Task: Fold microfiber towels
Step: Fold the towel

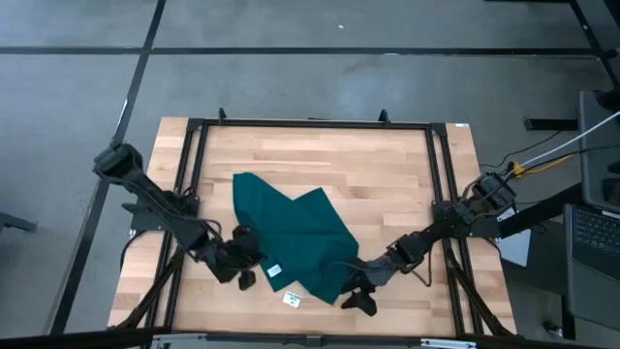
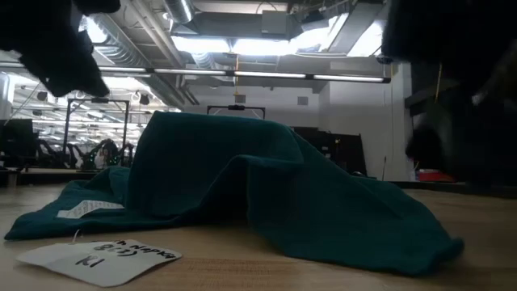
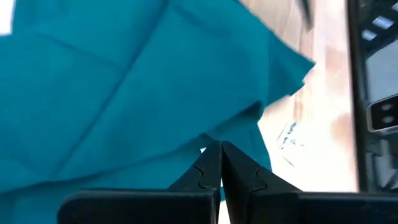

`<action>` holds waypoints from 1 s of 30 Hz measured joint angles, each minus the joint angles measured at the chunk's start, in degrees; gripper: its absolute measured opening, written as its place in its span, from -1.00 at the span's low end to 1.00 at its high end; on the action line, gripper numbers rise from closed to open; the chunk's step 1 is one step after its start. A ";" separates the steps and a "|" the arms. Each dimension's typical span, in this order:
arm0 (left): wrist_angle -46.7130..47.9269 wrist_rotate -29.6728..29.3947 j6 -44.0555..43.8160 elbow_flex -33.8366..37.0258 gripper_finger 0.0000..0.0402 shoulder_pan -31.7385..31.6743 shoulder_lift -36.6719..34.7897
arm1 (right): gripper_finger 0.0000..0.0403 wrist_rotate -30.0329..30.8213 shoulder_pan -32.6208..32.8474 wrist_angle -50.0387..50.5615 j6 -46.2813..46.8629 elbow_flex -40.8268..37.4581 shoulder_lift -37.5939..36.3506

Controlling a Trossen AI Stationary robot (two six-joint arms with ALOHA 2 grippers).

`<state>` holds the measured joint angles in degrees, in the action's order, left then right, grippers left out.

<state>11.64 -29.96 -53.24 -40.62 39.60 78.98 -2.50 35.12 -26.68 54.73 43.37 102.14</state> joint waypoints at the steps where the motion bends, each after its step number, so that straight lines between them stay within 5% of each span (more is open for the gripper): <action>1: 0.01 0.04 -0.32 -0.75 -0.99 0.15 1.79 | 0.35 2.23 0.08 -1.84 0.22 -0.46 -0.92; 10: 0.18 3.14 -0.22 -7.48 -0.98 0.06 15.66 | 0.49 20.28 -0.45 -11.32 -3.34 -6.69 -13.73; 21: 1.29 8.17 -1.43 -9.94 -0.98 -2.14 22.97 | 0.53 25.42 -0.14 -10.43 -10.71 -8.82 -25.30; 26: 11.52 10.88 -11.12 -10.26 -0.99 3.12 21.61 | 0.49 25.16 -0.03 -8.76 -12.12 -8.80 -27.94; 30: 31.92 14.82 -21.82 -12.21 -0.99 9.61 18.60 | 0.50 23.58 -0.03 -6.69 -11.66 -8.80 -28.41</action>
<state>43.56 -15.15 -75.06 -52.83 49.21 97.58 21.08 35.09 -33.37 43.08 34.57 73.73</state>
